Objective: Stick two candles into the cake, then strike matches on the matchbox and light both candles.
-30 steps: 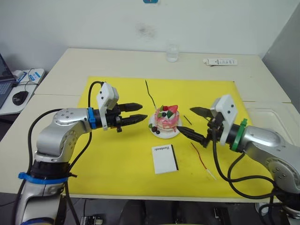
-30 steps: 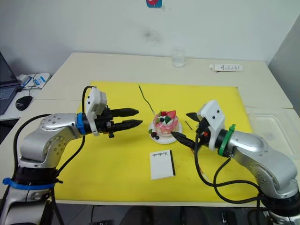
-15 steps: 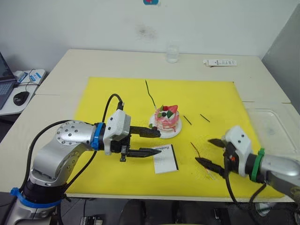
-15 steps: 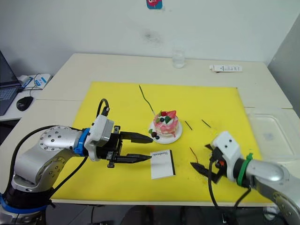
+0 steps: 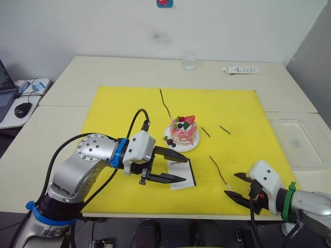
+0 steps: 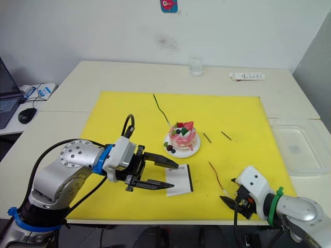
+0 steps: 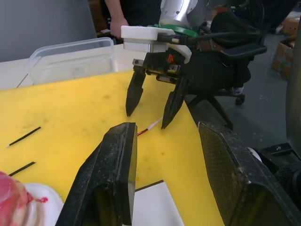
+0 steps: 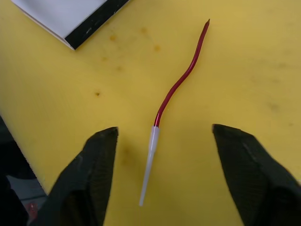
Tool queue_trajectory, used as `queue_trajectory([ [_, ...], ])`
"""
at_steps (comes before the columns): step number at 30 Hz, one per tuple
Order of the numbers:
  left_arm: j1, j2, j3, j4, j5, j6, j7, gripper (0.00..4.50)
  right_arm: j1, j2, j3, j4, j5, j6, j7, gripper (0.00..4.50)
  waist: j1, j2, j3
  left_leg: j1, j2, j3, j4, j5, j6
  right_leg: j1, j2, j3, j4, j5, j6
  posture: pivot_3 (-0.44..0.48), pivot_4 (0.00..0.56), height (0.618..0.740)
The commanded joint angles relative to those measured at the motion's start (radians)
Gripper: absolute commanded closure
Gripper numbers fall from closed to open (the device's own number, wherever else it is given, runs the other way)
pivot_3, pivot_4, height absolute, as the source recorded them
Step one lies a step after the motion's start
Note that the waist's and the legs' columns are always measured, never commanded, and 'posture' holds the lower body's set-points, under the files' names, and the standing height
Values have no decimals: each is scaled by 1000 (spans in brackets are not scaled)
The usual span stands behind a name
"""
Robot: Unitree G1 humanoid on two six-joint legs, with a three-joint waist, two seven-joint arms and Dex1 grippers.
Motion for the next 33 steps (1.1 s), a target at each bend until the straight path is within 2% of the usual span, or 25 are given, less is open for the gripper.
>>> queue_trajectory([
  [1,-30,-11,-2,17,14,-25,3,2152,14,8,26,40,-81,-84,5,2377,0,0,0,0,0,0,0,0,0,0,0,0,0,0,0,0,150,740],
  [7,-33,-6,1,24,17,-28,2,2152,12,30,55,57,-115,-114,21,4483,0,0,0,0,1,0,0,0,0,0,0,0,0,0,0,0,150,740],
  [14,-29,-15,0,22,18,-20,20,2152,-25,6,2,78,-101,-107,74,4483,0,0,0,0,1,0,0,0,0,0,0,0,0,0,0,0,150,740],
  [21,-42,-54,-17,33,16,-13,43,2152,-50,-178,-196,184,-72,-100,281,4483,2,0,0,0,-1,0,1,0,0,1,0,0,0,1,0,0,150,740],
  [25,-60,-89,-34,49,21,-20,51,2152,23,-265,-307,302,-109,-134,424,4483,4,0,0,0,0,0,0,0,0,1,0,0,-1,2,-2,0,150,740],
  [29,-61,-114,-44,48,29,-24,62,2152,141,-276,-422,379,-136,-159,538,4483,8,0,0,-1,-1,0,0,0,0,1,1,0,-2,3,-4,0,150,740],
  [33,-38,-119,-41,24,18,-11,75,2152,284,-265,-526,424,-233,-299,650,4483,8,1,0,0,-1,0,0,0,0,1,1,0,-2,1,-1,0,150,740],
])
